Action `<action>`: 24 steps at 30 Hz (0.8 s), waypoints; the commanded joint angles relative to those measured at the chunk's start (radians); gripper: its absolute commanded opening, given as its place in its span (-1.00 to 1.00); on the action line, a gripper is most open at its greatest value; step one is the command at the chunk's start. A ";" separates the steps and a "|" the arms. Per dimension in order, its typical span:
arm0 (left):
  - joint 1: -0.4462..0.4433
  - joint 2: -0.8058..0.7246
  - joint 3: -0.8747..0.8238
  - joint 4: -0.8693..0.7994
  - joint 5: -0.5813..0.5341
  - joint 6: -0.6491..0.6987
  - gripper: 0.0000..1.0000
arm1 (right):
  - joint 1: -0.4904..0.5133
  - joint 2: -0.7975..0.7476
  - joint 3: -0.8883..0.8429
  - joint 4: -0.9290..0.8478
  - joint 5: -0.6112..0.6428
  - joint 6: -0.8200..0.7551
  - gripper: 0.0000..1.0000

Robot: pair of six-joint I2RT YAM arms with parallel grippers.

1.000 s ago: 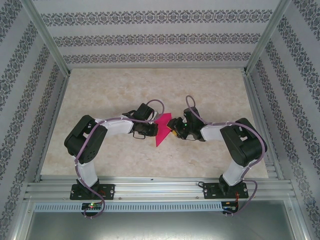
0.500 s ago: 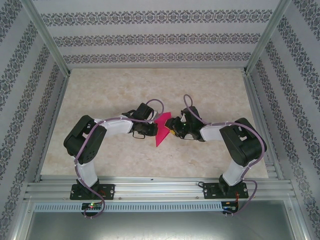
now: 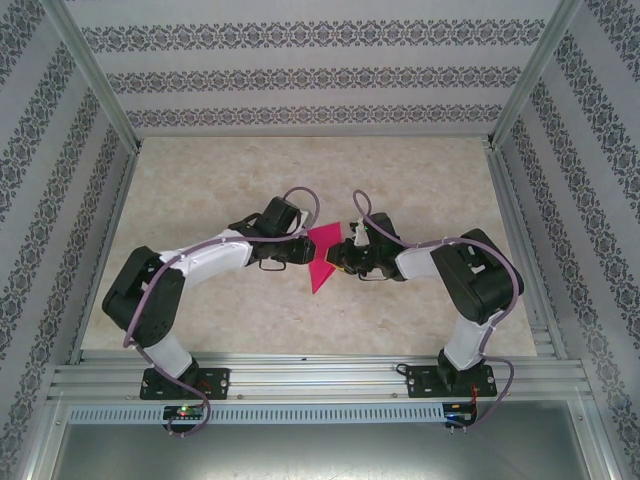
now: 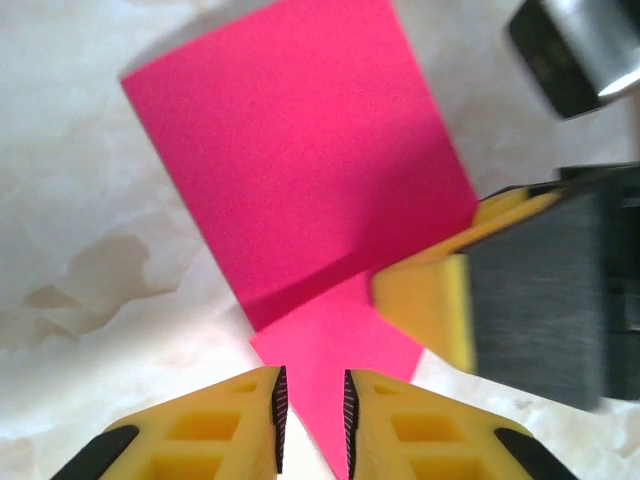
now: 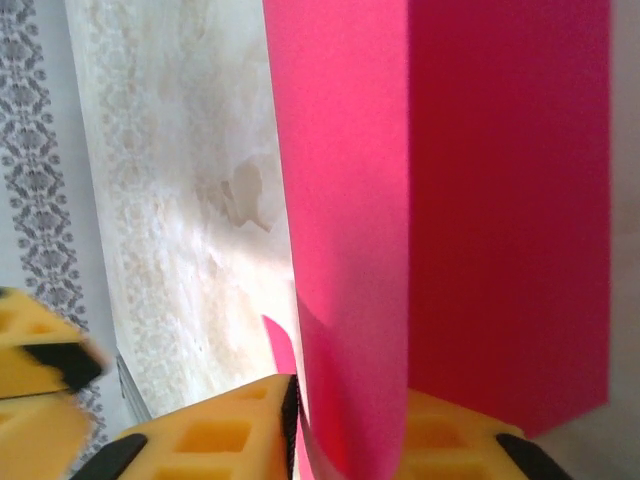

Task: Fold a paper plane with a square sheet of paper (pick it up from the middle)
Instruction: Move the paper to the center of the table.

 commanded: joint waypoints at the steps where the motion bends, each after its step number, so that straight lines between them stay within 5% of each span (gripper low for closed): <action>1: 0.009 -0.058 -0.034 -0.035 0.006 -0.015 -0.47 | 0.005 0.023 0.024 0.019 -0.027 -0.045 -0.67; 11: -0.005 -0.171 -0.148 -0.004 0.027 -0.026 -0.40 | 0.063 -0.031 -0.103 0.239 0.129 0.224 -0.99; 21: -0.005 -0.276 -0.234 0.020 -0.024 -0.034 -0.35 | 0.305 -0.159 -0.240 0.265 0.587 0.483 -0.99; 24: -0.005 -0.302 -0.261 0.039 -0.008 -0.032 -0.32 | 0.341 -0.161 -0.213 0.218 0.619 0.474 -0.90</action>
